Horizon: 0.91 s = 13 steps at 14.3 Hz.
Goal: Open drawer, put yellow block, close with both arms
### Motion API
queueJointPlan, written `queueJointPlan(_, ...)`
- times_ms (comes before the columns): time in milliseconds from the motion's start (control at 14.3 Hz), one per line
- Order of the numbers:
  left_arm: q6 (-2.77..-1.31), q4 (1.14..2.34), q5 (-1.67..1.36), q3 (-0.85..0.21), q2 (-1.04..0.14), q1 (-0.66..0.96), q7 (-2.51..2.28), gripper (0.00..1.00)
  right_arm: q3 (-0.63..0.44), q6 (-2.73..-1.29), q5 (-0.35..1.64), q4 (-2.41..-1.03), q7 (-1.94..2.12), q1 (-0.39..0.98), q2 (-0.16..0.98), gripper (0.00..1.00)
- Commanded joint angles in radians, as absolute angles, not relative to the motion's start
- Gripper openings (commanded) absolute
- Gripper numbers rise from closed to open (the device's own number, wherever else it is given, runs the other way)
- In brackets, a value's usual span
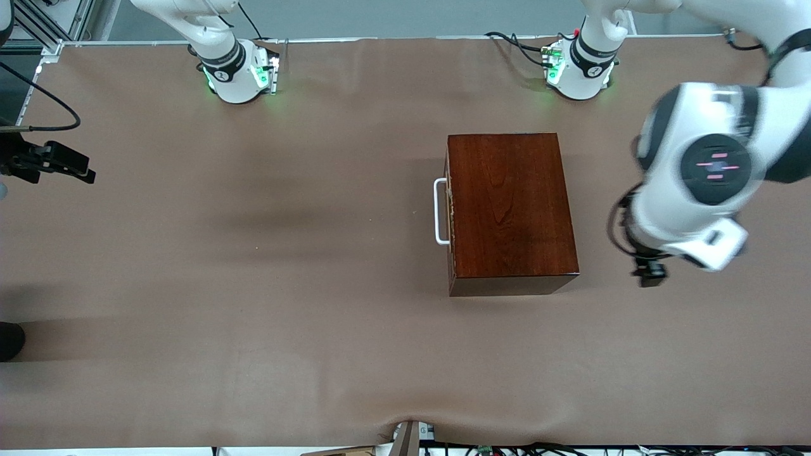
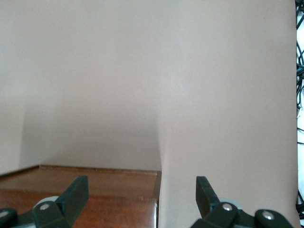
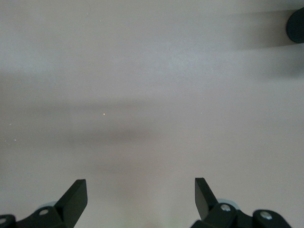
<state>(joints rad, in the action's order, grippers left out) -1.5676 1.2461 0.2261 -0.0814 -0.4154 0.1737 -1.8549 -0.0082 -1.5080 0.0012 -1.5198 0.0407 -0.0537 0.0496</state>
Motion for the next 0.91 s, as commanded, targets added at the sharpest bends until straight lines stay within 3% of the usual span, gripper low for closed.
queueJointPlan(0,-1.565,1.316,0.152,-0.097,-0.318,0.092,-1.691,1.00,0.008,-1.506,-0.002,-1.542,0.046,-0.075,0.021,1.00)
queueJointPlan(491,-1.557,1.420,-0.009,-0.097,-0.151,-0.056,-1.176,1.00,0.008,-1.506,-0.002,-1.543,0.048,-0.075,0.021,1.00)
queueJointPlan(841,-1.557,1.505,-0.043,-0.072,-0.063,-0.035,-0.759,1.00,0.008,-1.506,-0.002,-1.542,0.046,-0.075,0.021,1.00)
